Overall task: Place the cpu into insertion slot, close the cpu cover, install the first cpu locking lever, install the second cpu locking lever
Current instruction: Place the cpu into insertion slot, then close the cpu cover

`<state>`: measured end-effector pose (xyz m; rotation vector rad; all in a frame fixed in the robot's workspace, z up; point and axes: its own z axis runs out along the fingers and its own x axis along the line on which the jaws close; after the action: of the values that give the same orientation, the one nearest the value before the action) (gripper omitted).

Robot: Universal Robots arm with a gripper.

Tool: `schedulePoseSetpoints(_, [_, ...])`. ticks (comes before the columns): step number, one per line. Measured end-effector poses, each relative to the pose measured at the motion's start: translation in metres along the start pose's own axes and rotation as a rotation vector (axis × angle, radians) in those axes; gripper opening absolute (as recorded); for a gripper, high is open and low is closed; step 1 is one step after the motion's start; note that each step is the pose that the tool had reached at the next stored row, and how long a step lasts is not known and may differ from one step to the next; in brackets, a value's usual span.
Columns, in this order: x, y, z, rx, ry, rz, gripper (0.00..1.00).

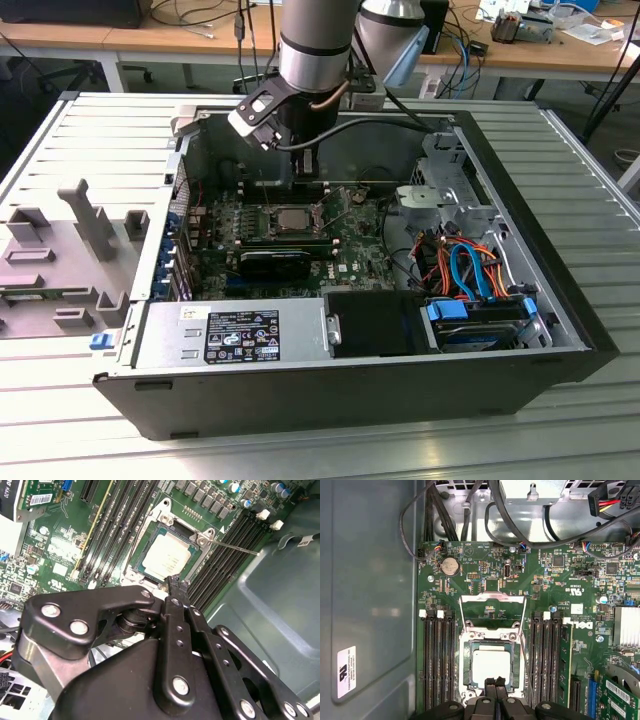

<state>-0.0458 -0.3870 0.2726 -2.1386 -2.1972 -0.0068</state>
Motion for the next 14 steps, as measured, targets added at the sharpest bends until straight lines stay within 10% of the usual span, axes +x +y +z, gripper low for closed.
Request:
schedulePoseSetpoints(7, [0.0, 0.0001, -0.0002, 0.0, 0.0, 0.0, 0.11])
schedulePoseSetpoints(14, [-0.0005, 0.0179, -0.001, 0.0005, 0.0, 0.0, 0.11])
